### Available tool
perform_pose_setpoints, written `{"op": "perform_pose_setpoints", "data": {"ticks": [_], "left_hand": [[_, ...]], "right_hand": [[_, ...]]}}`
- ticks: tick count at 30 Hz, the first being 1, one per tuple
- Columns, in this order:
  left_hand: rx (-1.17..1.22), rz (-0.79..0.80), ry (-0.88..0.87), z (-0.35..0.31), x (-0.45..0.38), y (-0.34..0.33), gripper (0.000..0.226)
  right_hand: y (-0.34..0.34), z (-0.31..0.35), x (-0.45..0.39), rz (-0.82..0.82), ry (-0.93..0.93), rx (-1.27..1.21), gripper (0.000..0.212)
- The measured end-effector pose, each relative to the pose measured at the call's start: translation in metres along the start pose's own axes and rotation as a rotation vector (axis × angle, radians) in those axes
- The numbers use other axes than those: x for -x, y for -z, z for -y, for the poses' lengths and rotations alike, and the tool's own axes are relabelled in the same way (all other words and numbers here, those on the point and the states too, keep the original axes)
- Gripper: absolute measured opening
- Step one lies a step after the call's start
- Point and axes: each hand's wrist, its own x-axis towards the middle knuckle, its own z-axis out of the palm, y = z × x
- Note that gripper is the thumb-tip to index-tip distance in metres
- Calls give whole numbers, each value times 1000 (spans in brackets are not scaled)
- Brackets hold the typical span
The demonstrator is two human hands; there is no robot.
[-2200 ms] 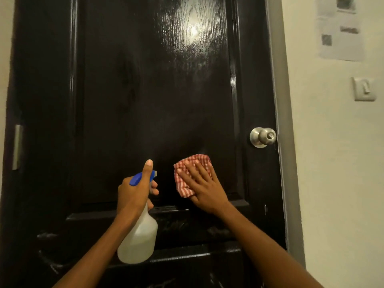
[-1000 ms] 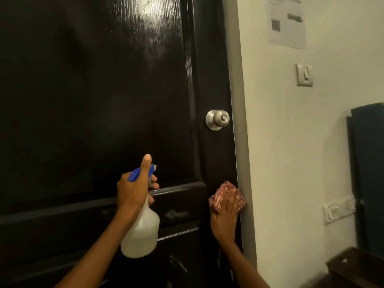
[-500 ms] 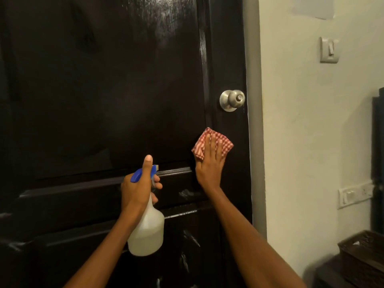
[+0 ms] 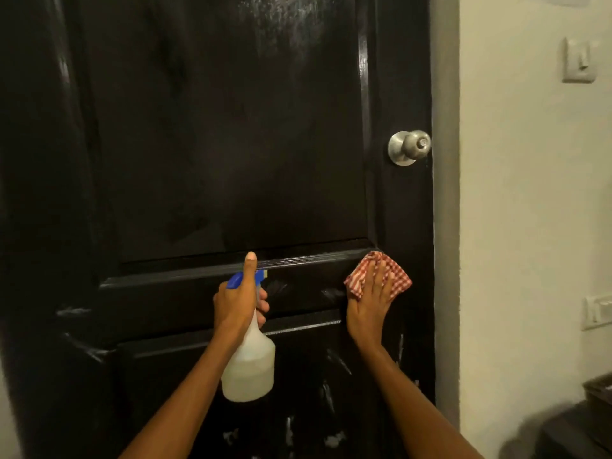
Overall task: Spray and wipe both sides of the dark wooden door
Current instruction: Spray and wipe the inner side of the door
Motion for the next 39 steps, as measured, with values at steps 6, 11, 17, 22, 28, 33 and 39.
{"op": "perform_pose_setpoints", "data": {"ticks": [6, 11, 17, 22, 28, 33, 39], "left_hand": [[-11, -213, -9, 4, -9, 50, 77], [-73, -236, -55, 11, -10, 79, 76], [-52, -232, -108, 16, 1, 83, 65], [-51, -225, -118, 15, 10, 83, 66], [-99, -213, -149, 20, 19, 104, 65], [-109, -225, -154, 34, 22, 122, 68], [-84, -219, -125, 54, 30, 110, 69]], "right_hand": [[-20, 69, -6, -48, 64, -54, 78], [-61, 126, 36, 73, 517, 43, 81], [-32, 99, -13, 135, 996, 367, 80], [0, 19, -27, -8, 417, 251, 79], [-12, 60, -2, -183, -286, -65, 94], [-77, 112, 70, 40, 435, 163, 91], [-48, 63, 30, 152, 922, 378, 84]]}}
